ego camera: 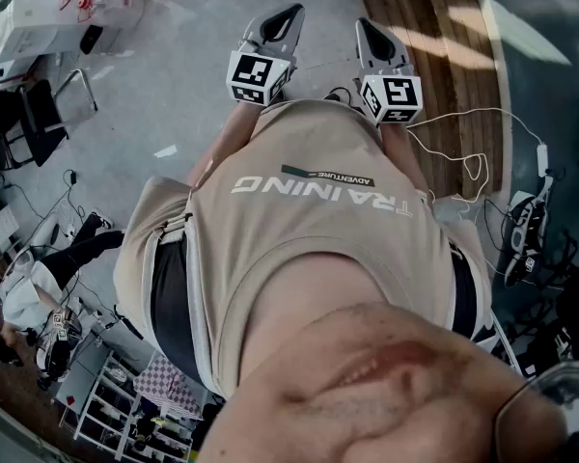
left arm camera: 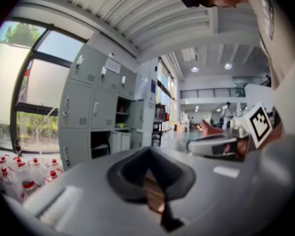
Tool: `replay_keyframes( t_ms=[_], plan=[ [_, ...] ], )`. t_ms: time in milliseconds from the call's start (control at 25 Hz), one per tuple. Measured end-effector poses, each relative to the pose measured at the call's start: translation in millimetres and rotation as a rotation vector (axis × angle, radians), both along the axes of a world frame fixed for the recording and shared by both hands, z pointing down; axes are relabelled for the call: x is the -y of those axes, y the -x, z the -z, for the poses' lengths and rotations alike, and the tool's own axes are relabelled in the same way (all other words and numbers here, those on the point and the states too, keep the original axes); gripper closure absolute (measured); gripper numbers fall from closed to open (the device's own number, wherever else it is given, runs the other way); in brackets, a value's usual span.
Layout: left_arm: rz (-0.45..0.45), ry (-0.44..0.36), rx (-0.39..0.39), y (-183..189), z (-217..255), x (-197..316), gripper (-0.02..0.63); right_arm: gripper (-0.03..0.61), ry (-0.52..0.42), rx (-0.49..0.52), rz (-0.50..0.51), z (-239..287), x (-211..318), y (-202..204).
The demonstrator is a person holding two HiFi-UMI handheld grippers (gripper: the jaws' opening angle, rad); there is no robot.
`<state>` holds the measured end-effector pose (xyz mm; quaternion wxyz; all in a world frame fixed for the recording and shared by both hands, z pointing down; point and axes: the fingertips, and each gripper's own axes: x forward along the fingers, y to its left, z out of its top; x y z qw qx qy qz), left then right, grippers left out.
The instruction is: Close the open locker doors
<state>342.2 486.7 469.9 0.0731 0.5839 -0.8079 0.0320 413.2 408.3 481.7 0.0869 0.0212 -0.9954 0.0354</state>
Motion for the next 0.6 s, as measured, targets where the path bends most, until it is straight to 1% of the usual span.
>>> replay_keyframes(
  t_ms=[120,200,280,400,480,600],
  plan=[
    [0.012,0.009,-0.004,-10,-5,8,0.614,0.565,0.006,-0.005,0.021,-8,6,-10],
    [0.016,0.017,0.007,-16,-11,13,0.614,0.565,0.033,-0.004,0.022,-19,11,-15],
    [0.017,0.053,0.012,-20,-23,14,0.614,0.565,0.074,-0.005,0.016,-33,13,-21],
    [0.012,0.104,-0.017,-22,-35,16,0.614,0.565,0.103,-0.026,0.02,-45,17,-30],
    [0.008,0.107,-0.029,-18,-35,19,0.614,0.565,0.105,-0.045,0.049,-51,15,-26],
    [-0.001,0.112,-0.053,-6,-43,26,0.614,0.565,0.082,-0.056,0.083,-59,9,-11]
  ],
)
